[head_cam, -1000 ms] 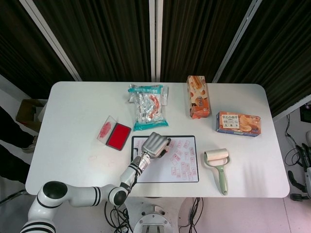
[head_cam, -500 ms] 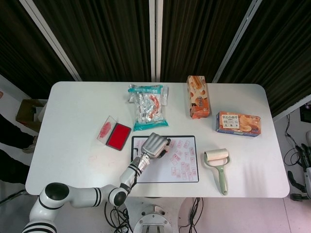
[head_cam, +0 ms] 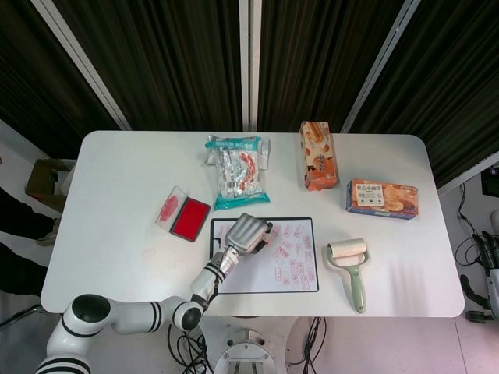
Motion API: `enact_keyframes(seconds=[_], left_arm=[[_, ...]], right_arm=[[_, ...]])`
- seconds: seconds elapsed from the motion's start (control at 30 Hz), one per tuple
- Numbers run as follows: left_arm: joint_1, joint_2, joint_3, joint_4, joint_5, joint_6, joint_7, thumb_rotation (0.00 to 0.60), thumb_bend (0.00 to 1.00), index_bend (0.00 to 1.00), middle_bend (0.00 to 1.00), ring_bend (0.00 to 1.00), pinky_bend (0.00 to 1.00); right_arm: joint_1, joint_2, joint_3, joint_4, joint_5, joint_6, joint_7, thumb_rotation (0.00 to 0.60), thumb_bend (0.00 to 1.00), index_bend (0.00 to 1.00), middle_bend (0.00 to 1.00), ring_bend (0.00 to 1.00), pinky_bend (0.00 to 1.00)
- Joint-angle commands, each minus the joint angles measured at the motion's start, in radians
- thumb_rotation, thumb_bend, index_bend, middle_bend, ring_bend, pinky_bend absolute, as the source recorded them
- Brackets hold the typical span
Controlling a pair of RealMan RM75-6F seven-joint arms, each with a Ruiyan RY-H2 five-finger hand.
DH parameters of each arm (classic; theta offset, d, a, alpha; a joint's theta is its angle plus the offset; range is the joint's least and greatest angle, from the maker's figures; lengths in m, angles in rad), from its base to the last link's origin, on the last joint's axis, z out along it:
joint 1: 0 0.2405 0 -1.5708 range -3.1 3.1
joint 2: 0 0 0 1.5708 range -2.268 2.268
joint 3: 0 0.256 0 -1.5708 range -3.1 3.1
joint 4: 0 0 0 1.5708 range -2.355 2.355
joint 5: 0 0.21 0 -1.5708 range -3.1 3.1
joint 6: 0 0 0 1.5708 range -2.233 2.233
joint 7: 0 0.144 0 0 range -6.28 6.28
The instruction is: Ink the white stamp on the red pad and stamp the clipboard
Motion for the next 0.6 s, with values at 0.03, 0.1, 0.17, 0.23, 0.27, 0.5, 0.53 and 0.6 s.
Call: enact_keyframes(seconds=[0.03,0.1,0.17,0.23,0.27,0.5,0.53,0.6], left_arm=[[0.001,0.001,-0.003,-0.001,0.000,0.001,-0.001,0.600,0.48,0.73,0.74,1.00,1.00],[0.002,0.008,-0.009,-0.013,0.002,0.005,-0.004,0.600,0.48,0.73,0.74,1.00,1.00],[0.003,0.020,-0.017,-0.035,0.004,0.012,-0.005,0.600,0.48,0.73,0.74,1.00,1.00],[0.007,0.042,-0.030,-0.079,0.002,0.023,-0.006,0.600,0.48,0.73,0.74,1.00,1.00],[0.010,0.055,-0.037,-0.104,-0.001,0.029,-0.006,0.600,0.48,0.73,0.74,1.00,1.00],[0.039,0.208,-0.078,-0.378,-0.034,0.093,0.044,0.600,0.48,0.73,0.74,1.00,1.00],[0.043,0.228,-0.080,-0.409,-0.038,0.102,0.052,0.600,0.48,0.73,0.74,1.00,1.00],[0.053,0.269,-0.075,-0.468,-0.041,0.124,0.072,0.600,0.48,0.73,0.74,1.00,1.00]], right_arm=[[0.000,0.002,0.000,-0.003,0.000,0.002,-0.001,0.600,0.32,0.00,0.00,0.00,0.00],[-0.001,0.003,0.001,-0.005,0.000,0.004,-0.001,0.600,0.32,0.00,0.00,0.00,0.00],[0.000,0.005,0.002,-0.008,-0.001,0.004,-0.001,0.600,0.32,0.00,0.00,0.00,0.00],[0.000,0.006,0.002,-0.012,-0.002,0.006,-0.002,0.600,0.32,0.00,0.00,0.00,0.00],[0.000,0.006,0.002,-0.013,-0.003,0.007,-0.003,0.600,0.32,0.00,0.00,0.00,0.00],[0.002,0.001,-0.002,-0.019,-0.011,0.008,-0.013,0.600,0.32,0.00,0.00,0.00,0.00],[0.002,0.000,-0.003,-0.019,-0.012,0.008,-0.015,0.600,0.32,0.00,0.00,0.00,0.00],[0.003,-0.002,-0.005,-0.021,-0.015,0.007,-0.019,0.600,0.32,0.00,0.00,0.00,0.00]])
